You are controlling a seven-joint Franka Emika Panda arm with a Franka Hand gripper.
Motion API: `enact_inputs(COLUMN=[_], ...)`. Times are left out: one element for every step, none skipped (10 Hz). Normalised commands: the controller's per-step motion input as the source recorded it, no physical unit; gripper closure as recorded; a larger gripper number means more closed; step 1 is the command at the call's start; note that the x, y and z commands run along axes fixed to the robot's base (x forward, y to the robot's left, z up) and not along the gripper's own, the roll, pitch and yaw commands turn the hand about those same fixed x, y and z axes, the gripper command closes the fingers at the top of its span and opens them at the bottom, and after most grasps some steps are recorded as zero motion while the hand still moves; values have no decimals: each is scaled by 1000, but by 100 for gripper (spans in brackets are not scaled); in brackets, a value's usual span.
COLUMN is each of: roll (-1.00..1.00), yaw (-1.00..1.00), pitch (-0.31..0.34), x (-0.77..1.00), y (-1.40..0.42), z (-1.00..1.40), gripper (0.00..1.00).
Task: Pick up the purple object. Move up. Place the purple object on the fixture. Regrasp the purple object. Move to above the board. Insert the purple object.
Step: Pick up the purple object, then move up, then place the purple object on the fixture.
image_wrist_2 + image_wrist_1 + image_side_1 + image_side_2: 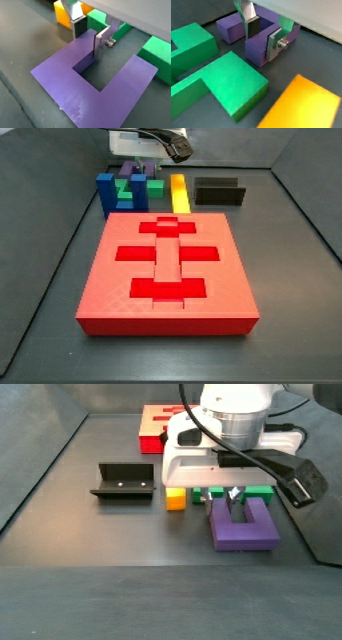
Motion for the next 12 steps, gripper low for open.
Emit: enact_inputs(roll=[0,0,0,0,0,0,0,0,-6,-2,28,0], yaw=[0,0,0,0,0,0,0,0,20,16,6,0], pitch=[0,0,0,0,0,0,0,0,39,48,12,0], x=[0,0,0,0,0,0,0,0,-69,-85,-40,-40], y=[0,0,0,0,0,0,0,0,-3,-9,10,0], z=[0,0,0,0,0,0,0,833,769,640,264,0], gripper=[100,100,100,100,100,100,100,100,100,100,100,100])
